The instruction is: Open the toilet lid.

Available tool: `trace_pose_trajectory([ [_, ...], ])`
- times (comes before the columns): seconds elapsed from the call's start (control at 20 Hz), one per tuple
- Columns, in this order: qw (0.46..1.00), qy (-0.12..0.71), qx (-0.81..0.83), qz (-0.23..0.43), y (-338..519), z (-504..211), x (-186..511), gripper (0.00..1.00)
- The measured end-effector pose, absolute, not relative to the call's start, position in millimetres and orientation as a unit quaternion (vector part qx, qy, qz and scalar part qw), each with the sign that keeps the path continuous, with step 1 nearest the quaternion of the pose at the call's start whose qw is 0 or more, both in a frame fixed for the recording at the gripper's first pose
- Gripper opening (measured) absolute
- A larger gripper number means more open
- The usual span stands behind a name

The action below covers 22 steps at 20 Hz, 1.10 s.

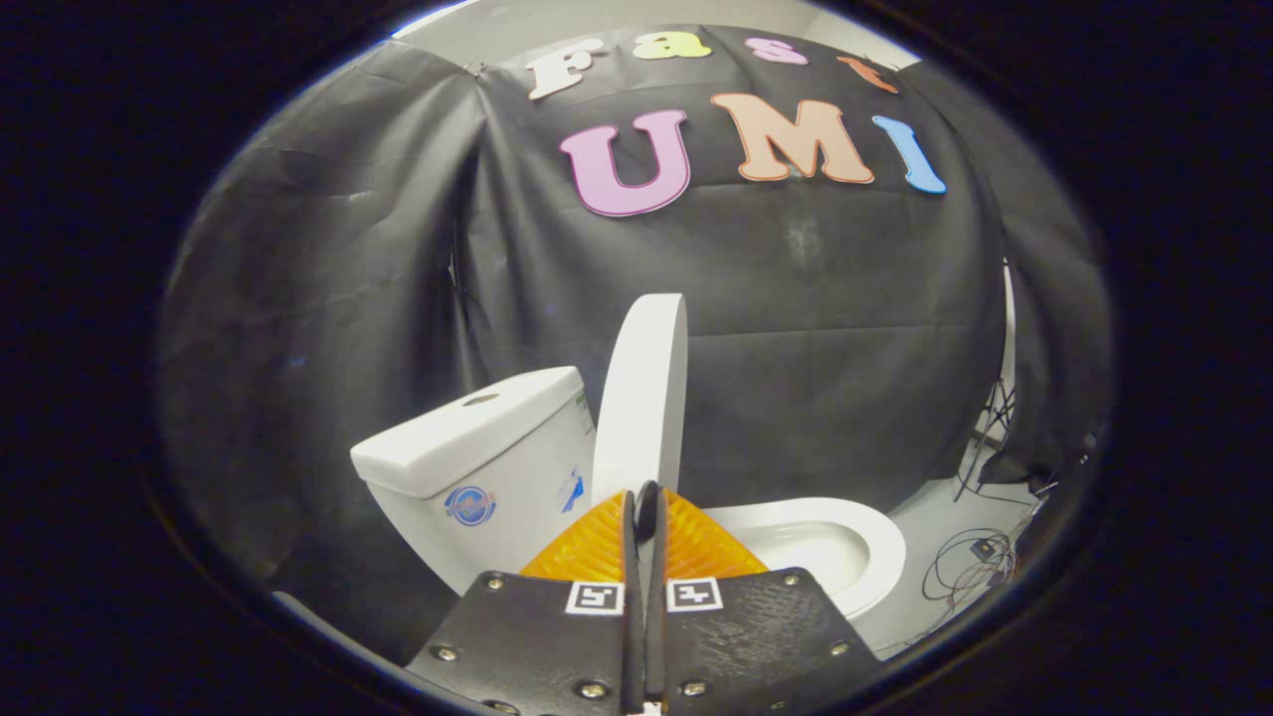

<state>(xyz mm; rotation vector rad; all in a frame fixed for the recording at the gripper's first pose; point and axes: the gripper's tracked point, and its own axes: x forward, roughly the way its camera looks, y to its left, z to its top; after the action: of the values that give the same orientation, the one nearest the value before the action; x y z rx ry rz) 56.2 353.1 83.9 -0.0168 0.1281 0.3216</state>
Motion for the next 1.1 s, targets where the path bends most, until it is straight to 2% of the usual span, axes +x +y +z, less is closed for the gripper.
trace_pose_trajectory([
  [1.1,0.987,0.035,-0.023,0.157,415,82,47,0.03],
])
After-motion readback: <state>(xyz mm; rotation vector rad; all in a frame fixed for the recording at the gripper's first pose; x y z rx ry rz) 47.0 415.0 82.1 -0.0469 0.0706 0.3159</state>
